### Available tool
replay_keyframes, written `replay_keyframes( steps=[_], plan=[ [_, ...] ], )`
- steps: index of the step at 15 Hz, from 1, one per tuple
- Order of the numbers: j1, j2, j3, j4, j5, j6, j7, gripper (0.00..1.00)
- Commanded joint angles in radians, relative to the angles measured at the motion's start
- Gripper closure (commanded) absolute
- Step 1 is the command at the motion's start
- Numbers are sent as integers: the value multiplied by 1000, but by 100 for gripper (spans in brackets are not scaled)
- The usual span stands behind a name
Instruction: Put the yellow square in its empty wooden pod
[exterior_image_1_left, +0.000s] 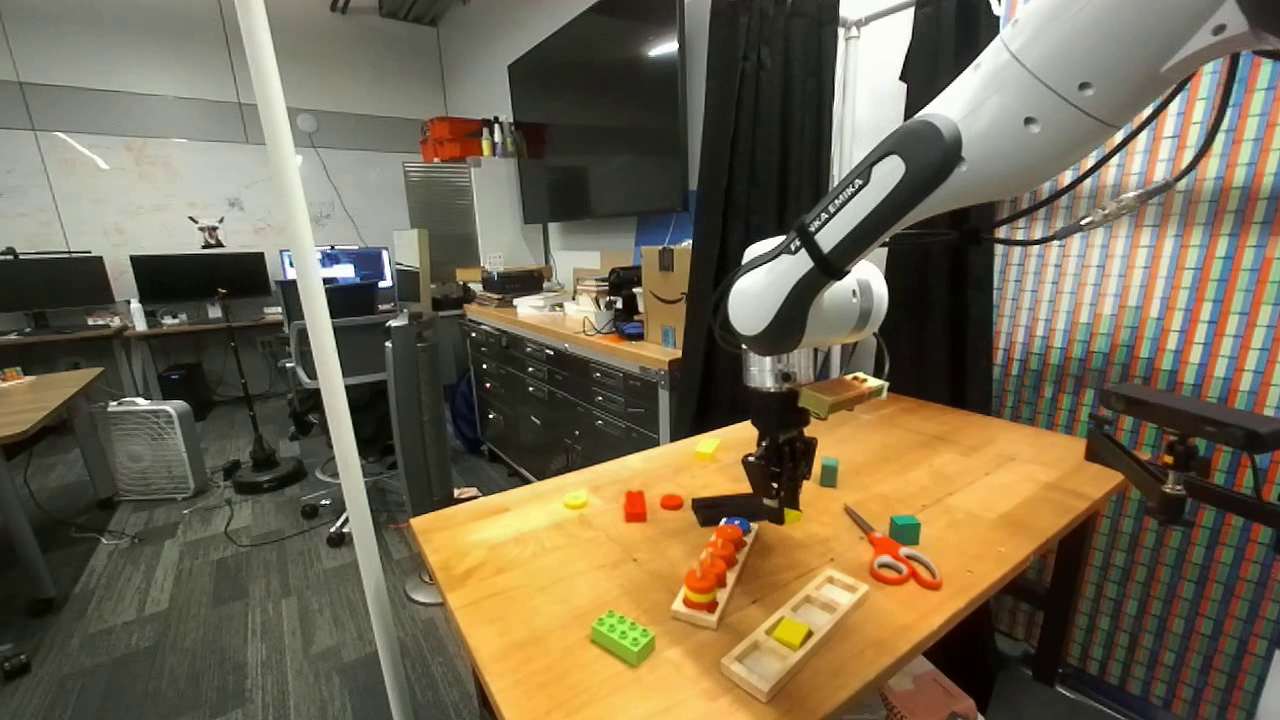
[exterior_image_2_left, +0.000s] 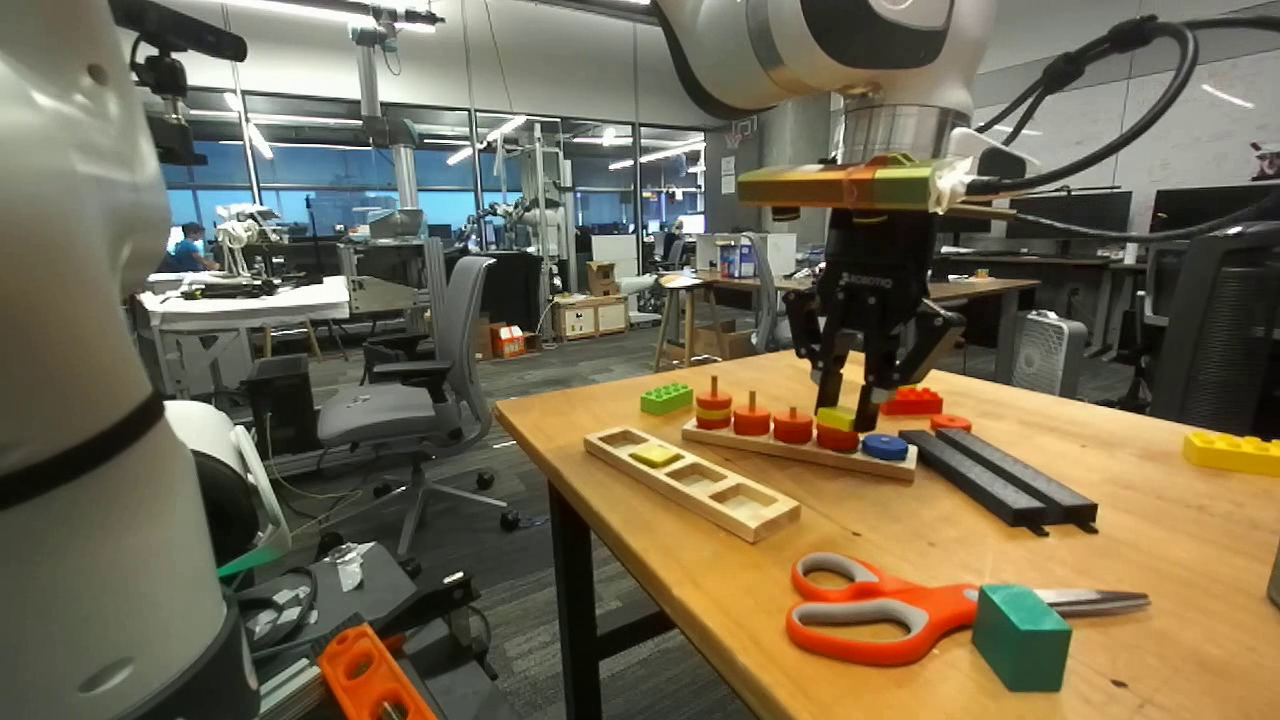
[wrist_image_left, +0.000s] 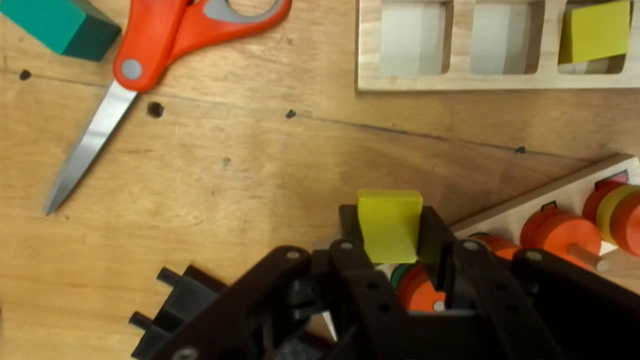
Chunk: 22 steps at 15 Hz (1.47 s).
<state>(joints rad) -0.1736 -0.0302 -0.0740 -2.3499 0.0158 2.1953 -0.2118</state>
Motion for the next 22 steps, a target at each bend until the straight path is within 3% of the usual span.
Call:
replay_keyframes(
  steps=[1, 8, 22],
  plan=[
    [24, -59, -18, -80, 19, 34, 2, 79],
    [21, -110, -26, -167, 23, 30, 58, 79],
    [42, -160, -31, -293, 64, 114, 46, 79]
  ],
)
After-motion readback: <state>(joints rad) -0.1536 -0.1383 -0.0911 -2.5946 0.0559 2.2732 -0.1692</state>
